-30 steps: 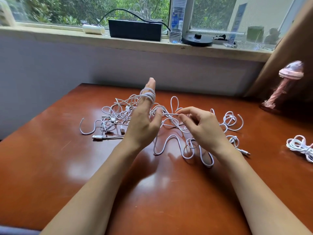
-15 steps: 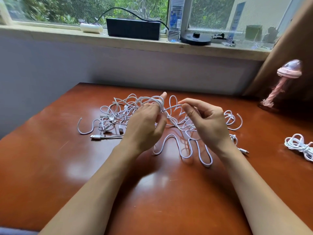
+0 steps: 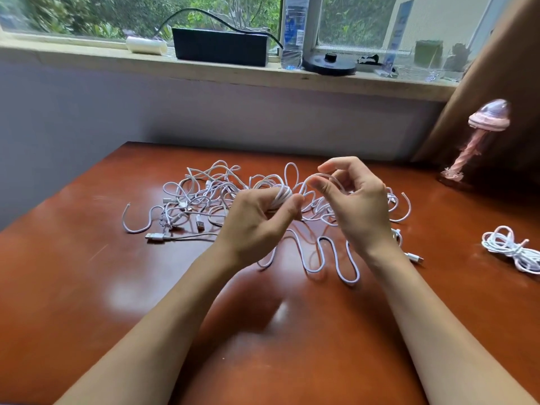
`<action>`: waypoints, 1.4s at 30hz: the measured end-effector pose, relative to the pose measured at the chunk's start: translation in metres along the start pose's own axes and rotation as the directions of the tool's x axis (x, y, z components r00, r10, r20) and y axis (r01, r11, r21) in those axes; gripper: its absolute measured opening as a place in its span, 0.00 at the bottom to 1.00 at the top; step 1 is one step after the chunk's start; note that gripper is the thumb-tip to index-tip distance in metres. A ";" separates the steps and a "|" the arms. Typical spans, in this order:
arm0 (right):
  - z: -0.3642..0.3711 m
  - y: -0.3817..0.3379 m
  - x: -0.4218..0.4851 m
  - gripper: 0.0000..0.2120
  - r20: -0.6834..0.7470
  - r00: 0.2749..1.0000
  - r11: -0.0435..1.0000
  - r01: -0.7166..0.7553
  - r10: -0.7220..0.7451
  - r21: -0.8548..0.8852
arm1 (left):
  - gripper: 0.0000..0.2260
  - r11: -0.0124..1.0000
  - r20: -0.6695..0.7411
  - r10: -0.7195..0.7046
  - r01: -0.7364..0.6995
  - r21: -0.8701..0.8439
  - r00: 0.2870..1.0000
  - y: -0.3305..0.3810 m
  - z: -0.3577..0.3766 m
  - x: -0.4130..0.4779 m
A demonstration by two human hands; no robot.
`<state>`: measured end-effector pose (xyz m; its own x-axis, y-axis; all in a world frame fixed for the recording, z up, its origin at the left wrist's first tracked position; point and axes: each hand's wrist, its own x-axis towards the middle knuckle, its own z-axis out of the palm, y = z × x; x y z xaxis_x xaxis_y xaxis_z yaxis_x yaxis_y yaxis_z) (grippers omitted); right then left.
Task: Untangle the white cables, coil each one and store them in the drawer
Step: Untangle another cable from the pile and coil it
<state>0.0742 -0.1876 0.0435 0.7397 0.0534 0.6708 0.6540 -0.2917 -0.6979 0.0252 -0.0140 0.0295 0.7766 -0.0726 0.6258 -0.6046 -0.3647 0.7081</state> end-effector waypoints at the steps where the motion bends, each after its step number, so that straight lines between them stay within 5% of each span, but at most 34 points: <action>1: 0.001 0.001 0.000 0.11 0.000 1.000 1.000 -0.010 0.010 0.004 | 0.17 0.997 -0.002 -0.032 0.032 -0.068 0.999 0.003 0.000 0.001; 7: -0.001 0.010 0.001 0.06 0.050 0.998 0.992 0.053 -0.048 -0.112 | 0.16 0.881 -0.140 -0.229 0.143 -0.451 0.963 0.007 -0.007 0.009; 13: 0.002 0.023 0.000 0.02 0.121 0.974 0.942 0.215 -0.189 -0.256 | 0.24 0.862 -0.248 -0.313 0.164 -0.480 0.917 0.010 -0.012 0.015; 16: 0.002 0.028 -0.001 0.08 0.182 0.961 0.909 0.259 -0.208 -0.326 | 0.24 0.848 -0.249 -0.334 0.175 -0.500 0.909 0.011 -0.011 0.014; 20: 0.005 0.023 -0.002 0.08 0.181 0.970 0.917 0.219 -0.165 -0.335 | 0.19 0.786 -0.253 -0.407 0.196 -0.586 0.878 0.008 -0.011 0.016; 24: 0.005 0.011 -0.004 0.08 0.170 0.985 0.990 0.032 -0.008 -0.136 | 0.15 0.700 -0.216 -0.466 0.209 -0.683 0.858 0.008 -0.012 0.018; 29: 0.003 0.006 0.002 0.10 0.140 0.981 0.985 -0.147 0.133 0.088 | 0.22 0.720 -0.229 -0.452 0.201 -0.665 0.862 0.007 -0.013 0.019; 36: 0.001 -0.002 0.013 0.10 0.112 0.986 0.992 -0.127 0.126 0.002 | 0.14 0.846 -0.310 -0.410 0.232 -0.480 0.858 0.020 -0.012 0.027; 42: -0.007 -0.022 0.028 0.11 0.190 0.974 0.985 -0.145 0.126 0.092 | 0.14 0.891 -0.238 -0.312 0.196 -0.410 0.920 0.051 -0.010 0.043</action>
<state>0.0795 -0.1866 0.0795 0.8325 0.1971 0.5178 0.5516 -0.2072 -0.8080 0.0261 -0.0260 0.0954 0.8608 0.2682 0.4325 -0.4589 0.0415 0.8875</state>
